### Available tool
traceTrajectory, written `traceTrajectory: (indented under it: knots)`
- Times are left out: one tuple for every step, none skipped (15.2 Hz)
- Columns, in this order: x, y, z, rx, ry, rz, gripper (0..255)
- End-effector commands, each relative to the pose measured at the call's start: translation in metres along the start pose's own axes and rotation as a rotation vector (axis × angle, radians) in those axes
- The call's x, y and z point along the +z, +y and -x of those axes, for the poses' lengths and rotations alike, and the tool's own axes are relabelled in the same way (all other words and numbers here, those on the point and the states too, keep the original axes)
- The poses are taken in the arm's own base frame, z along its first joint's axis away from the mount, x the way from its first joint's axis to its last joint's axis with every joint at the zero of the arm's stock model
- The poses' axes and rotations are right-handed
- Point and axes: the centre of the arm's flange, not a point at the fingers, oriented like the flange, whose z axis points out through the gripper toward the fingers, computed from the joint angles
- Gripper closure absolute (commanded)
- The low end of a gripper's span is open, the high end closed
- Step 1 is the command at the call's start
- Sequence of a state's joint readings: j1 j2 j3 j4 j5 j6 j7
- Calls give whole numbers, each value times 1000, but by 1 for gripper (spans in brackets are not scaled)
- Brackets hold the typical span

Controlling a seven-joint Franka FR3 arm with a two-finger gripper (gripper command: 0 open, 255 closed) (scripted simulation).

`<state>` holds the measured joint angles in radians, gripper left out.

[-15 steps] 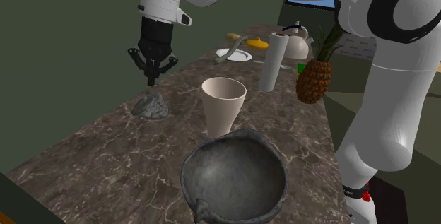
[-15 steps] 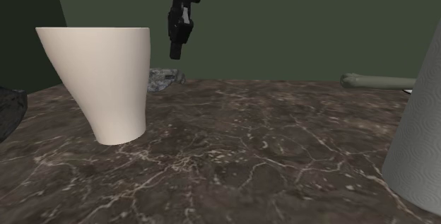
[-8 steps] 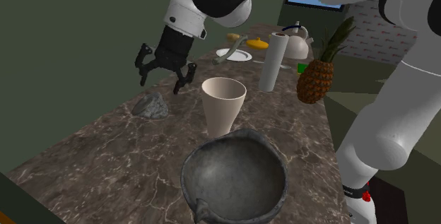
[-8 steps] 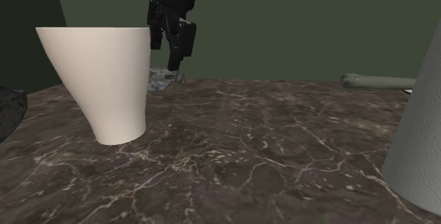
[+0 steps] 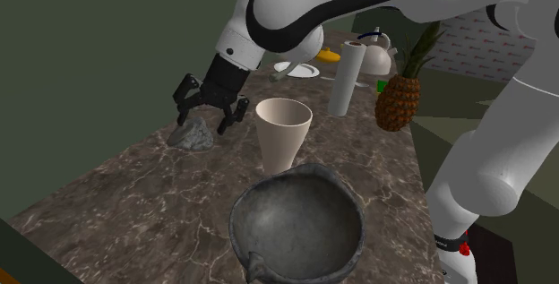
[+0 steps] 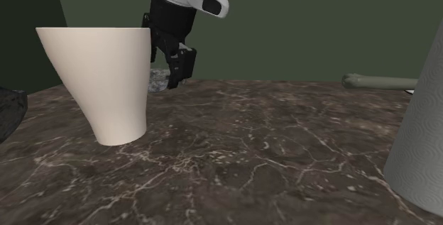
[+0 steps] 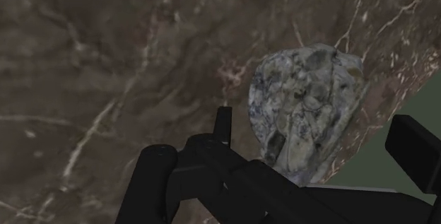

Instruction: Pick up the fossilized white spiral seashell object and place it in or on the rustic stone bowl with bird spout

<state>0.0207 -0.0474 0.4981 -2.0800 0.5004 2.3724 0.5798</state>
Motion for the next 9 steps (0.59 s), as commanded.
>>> traceTrajectory:
  knots:
    - [7,1,0,-1,1,-1,0]
    - [7,1,0,-1,1,-1,0]
    - [7,1,0,-1,1,-1,0]
    - [7,1,0,-1,1,-1,0]
    - [7,1,0,-1,1,-1,0]
    - [7,1,0,-1,1,-1,0]
    - [7,1,0,-1,1,-1,0]
    - [7,1,0,-1,1,-1,0]
    - [7,1,0,-1,1,-1,255]
